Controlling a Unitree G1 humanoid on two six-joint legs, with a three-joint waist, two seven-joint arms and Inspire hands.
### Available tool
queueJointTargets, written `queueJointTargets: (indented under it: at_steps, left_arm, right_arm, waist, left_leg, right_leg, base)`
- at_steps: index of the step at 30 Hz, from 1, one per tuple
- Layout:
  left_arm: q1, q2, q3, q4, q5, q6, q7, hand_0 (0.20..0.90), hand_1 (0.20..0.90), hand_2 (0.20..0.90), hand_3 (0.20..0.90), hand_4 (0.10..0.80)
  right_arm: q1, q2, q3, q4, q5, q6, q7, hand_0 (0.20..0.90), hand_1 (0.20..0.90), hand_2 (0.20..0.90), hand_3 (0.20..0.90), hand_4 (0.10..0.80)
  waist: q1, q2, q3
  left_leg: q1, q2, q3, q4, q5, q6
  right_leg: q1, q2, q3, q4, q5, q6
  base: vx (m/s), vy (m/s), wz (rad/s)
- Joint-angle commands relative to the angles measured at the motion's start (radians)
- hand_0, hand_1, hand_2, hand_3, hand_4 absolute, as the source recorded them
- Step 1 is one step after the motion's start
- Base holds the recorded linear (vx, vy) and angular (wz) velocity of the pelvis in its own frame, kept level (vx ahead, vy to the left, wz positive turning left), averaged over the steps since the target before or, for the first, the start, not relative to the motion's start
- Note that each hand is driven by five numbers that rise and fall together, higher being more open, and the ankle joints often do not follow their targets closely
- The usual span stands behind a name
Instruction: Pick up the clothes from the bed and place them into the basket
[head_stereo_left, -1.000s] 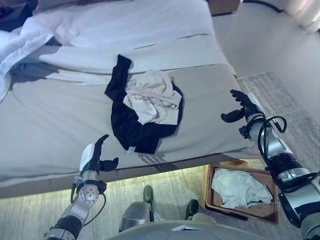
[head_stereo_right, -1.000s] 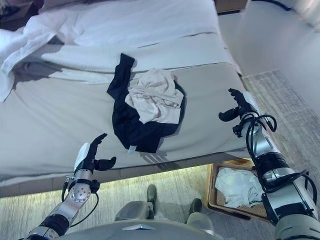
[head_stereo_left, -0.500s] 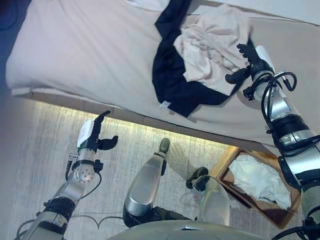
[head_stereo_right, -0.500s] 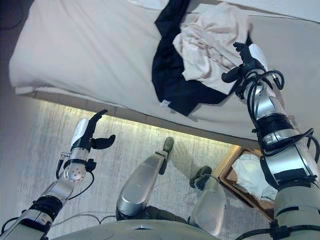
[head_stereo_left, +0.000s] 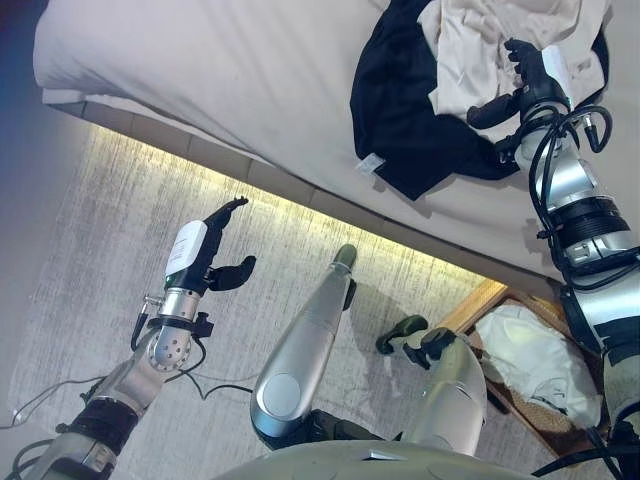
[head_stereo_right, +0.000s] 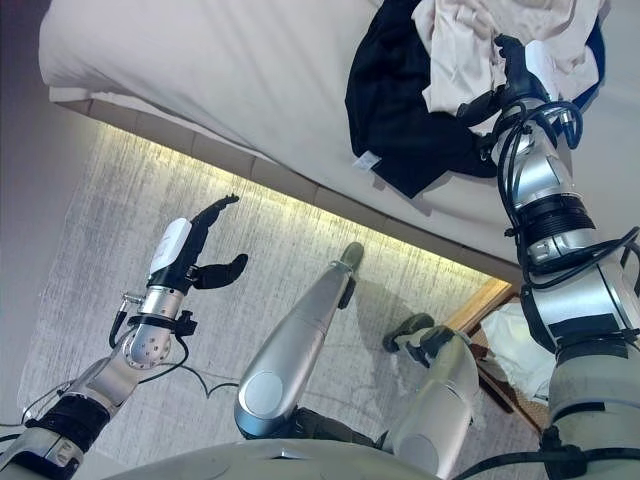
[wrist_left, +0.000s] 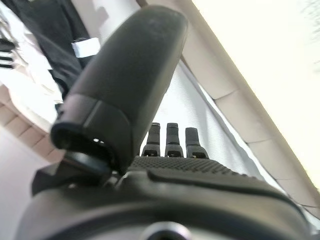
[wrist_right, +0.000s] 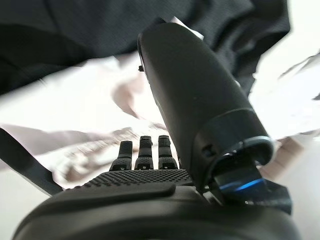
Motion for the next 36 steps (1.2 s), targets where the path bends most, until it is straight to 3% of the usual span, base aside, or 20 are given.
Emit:
queueJointTargets:
  at_steps: [1, 10, 11, 12, 13, 14, 18, 19, 20, 29, 36]
  left_arm:
    - [0.017, 0.041, 0.06, -0.136, -0.031, -0.09, 0.078, 0.9, 0.9, 0.9, 0.9, 0.8]
    - [0.035, 0.079, 0.066, -0.211, -0.018, -0.109, 0.076, 0.9, 0.9, 0.9, 0.9, 0.8]
    - [0.037, 0.08, 0.064, -0.217, -0.02, -0.108, 0.08, 0.9, 0.9, 0.9, 0.9, 0.8]
    - [0.038, 0.081, 0.064, -0.22, -0.022, -0.111, 0.082, 0.9, 0.9, 0.9, 0.9, 0.8]
    - [0.04, 0.083, 0.066, -0.222, -0.024, -0.118, 0.084, 0.9, 0.9, 0.9, 0.9, 0.8]
    - [0.043, 0.083, 0.069, -0.226, -0.022, -0.121, 0.085, 0.9, 0.9, 0.9, 0.9, 0.8]
    - [0.046, 0.084, 0.069, -0.229, -0.018, -0.12, 0.087, 0.9, 0.9, 0.9, 0.9, 0.8]
    - [0.048, 0.085, 0.069, -0.232, -0.016, -0.12, 0.09, 0.9, 0.9, 0.9, 0.9, 0.8]
    - [0.054, 0.093, 0.077, -0.24, -0.026, -0.117, 0.083, 0.9, 0.9, 0.9, 0.9, 0.8]
    - [0.074, 0.108, 0.084, -0.241, -0.028, -0.136, 0.079, 0.9, 0.9, 0.9, 0.9, 0.8]
    - [0.057, 0.108, 0.08, -0.214, -0.032, -0.123, 0.061, 0.9, 0.9, 0.9, 0.9, 0.8]
  right_arm:
    - [-0.148, -0.137, 0.055, -0.003, 0.006, -0.011, -0.064, 0.9, 0.9, 0.9, 0.9, 0.8]
    - [-0.245, -0.19, 0.125, 0.098, 0.05, 0.008, -0.031, 0.9, 0.9, 0.9, 0.9, 0.8]
    - [-0.255, -0.195, 0.131, 0.104, 0.057, 0.005, -0.028, 0.848, 0.848, 0.848, 0.84, 0.74]
    - [-0.26, -0.197, 0.135, 0.105, 0.06, 0.003, -0.03, 0.709, 0.709, 0.709, 0.678, 0.578]
    - [-0.267, -0.203, 0.139, 0.106, 0.065, 0.001, -0.031, 0.709, 0.709, 0.709, 0.678, 0.578]
    - [-0.272, -0.206, 0.145, 0.105, 0.076, -0.002, -0.037, 0.552, 0.552, 0.552, 0.494, 0.394]
    - [-0.276, -0.207, 0.146, 0.104, 0.084, -0.003, -0.04, 0.552, 0.552, 0.552, 0.494, 0.394]
    - [-0.277, -0.209, 0.147, 0.103, 0.089, -0.004, -0.045, 0.364, 0.364, 0.364, 0.274, 0.174]
    - [-0.288, -0.213, 0.143, 0.099, 0.097, -0.012, -0.048, 0.3, 0.3, 0.3, 0.2, 0.1]
    - [-0.277, -0.216, 0.136, 0.119, 0.101, -0.04, -0.023, 0.3, 0.3, 0.3, 0.2, 0.1]
    - [-0.214, -0.211, 0.1, 0.154, 0.102, -0.068, 0.028, 0.3, 0.3, 0.3, 0.2, 0.1]
  waist:
    - [0.012, 0.047, -0.042]
    - [0.018, 0.051, -0.042]
    - [0.018, 0.051, -0.042]
    - [0.017, 0.053, -0.042]
    - [0.017, 0.053, -0.042]
    - [0.016, 0.053, -0.042]
    - [0.015, 0.053, -0.042]
    - [0.015, 0.052, -0.042]
    - [0.016, 0.052, -0.042]
    - [0.011, 0.035, -0.042]
    - [-0.003, 0.004, -0.042]
  left_leg:
    - [-0.003, -0.017, 0.074, 0.108, -0.17, 0.058]
    - [-0.121, -0.009, 0.079, 0.183, -0.18, 0.074]
    - [-0.128, -0.008, 0.08, 0.187, -0.179, 0.072]
    - [-0.135, -0.008, 0.082, 0.192, -0.178, 0.071]
    - [-0.141, -0.006, 0.084, 0.196, -0.178, 0.071]
    - [-0.146, -0.004, 0.086, 0.199, -0.179, 0.072]
    - [-0.147, -0.004, 0.086, 0.202, -0.18, 0.072]
    - [-0.148, -0.004, 0.086, 0.204, -0.181, 0.071]
    - [-0.146, 0.0, 0.089, 0.209, -0.185, 0.07]
    - [-0.09, 0.022, 0.092, 0.17, -0.181, 0.057]
    - [0.079, 0.04, 0.089, 0.049, -0.154, 0.036]
  right_leg:
    - [-0.063, 0.1, -0.024, 0.052, 0.035, -0.069]
    - [-0.185, 0.098, -0.02, 0.109, 0.041, -0.058]
    - [-0.192, 0.097, -0.018, 0.113, 0.043, -0.055]
    - [-0.199, 0.097, -0.017, 0.116, 0.044, -0.053]
    - [-0.204, 0.096, -0.016, 0.119, 0.044, -0.052]
    - [-0.21, 0.096, -0.014, 0.123, 0.043, -0.051]
    - [-0.212, 0.095, -0.013, 0.126, 0.043, -0.05]
    - [-0.213, 0.095, -0.012, 0.127, 0.043, -0.049]
    - [-0.212, 0.093, -0.014, 0.131, 0.042, -0.045]
    - [-0.156, 0.101, -0.019, 0.093, 0.059, -0.03]
    - [0.012, 0.119, -0.01, -0.021, 0.089, -0.02]
  base:
    - [0.0, 0.0, 0.0]
    - [-0.014, -0.001, 0.02]
    - [-0.015, 0.012, 0.05]
    - [-0.016, 0.013, 0.06]
    - [0.0, 0.0, 0.0]
    - [0.0, 0.0, 0.0]
    - [0.0, 0.0, 0.0]
    - [0.0, 0.0, 0.0]
    - [0.0, 0.0, 0.0]
    - [0.002, -0.003, 0.0]
    - [0.03, -0.009, -0.04]
